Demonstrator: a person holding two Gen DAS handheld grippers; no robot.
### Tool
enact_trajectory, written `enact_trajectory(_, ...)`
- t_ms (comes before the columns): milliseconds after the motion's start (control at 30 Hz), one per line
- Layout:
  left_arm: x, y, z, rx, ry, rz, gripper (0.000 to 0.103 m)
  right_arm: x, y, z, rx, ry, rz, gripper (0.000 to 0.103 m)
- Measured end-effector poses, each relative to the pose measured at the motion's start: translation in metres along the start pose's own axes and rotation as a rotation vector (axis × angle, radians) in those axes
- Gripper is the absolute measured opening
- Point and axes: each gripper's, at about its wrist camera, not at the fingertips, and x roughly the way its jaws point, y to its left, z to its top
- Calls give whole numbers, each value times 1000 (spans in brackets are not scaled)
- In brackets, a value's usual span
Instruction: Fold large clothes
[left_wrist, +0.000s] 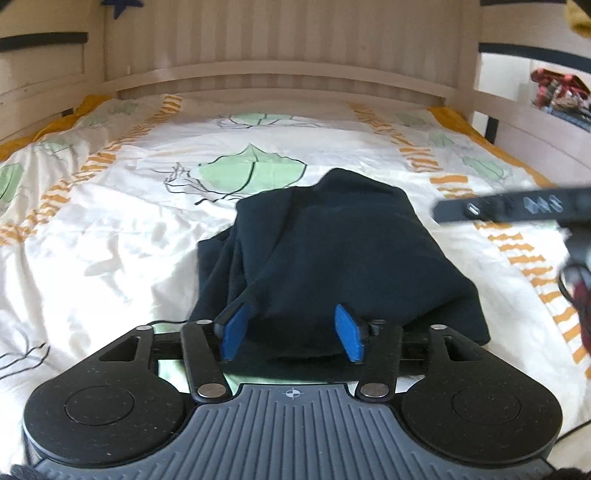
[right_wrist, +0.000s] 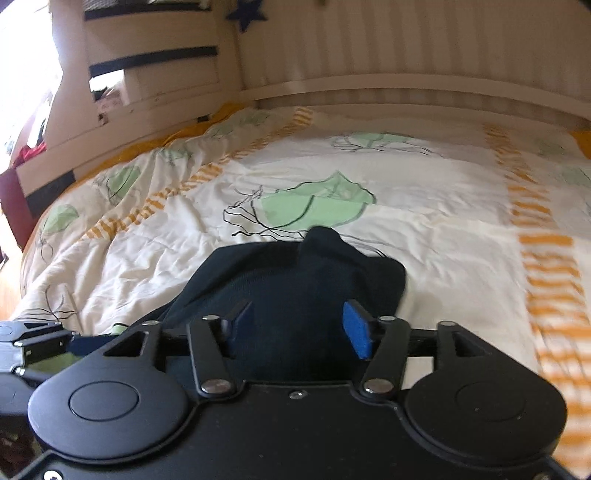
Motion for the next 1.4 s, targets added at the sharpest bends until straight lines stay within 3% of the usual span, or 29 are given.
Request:
enact_trajectory(100, -11, 3, 2, -22, -3, 9, 79, -12, 0, -8, 68, -7, -19, 78)
enact_trajectory(200, -22, 4, 4, -40, -6, 18, 89, -24, 1, -16, 119, -13, -35, 93)
enact_trajectory(267, -27, 3, 6, -45, -8, 26, 97, -31, 4, -19, 151, -26, -38, 97)
enact_trajectory(300, -30, 2, 7, -47, -6, 31, 98, -34, 6, -20, 163, -28, -34, 102)
enact_trajectory(500, -41, -4, 15, -72, 34, 56, 98, -53, 21, -27, 190, -22, -48, 102)
enact_trajectory(700, -52, -6, 22, -123, 90, 108, 97, -71, 30, -34, 197, -19, -137, 102)
enact_trajectory(967, -66, -13, 19, -133, 82, 157, 97, -86, 34, -45, 205, 19, -228, 102)
enact_trajectory(1400, -61, -22, 12, -104, 129, 174, 97, -90, 40, -59, 230, 68, -181, 102)
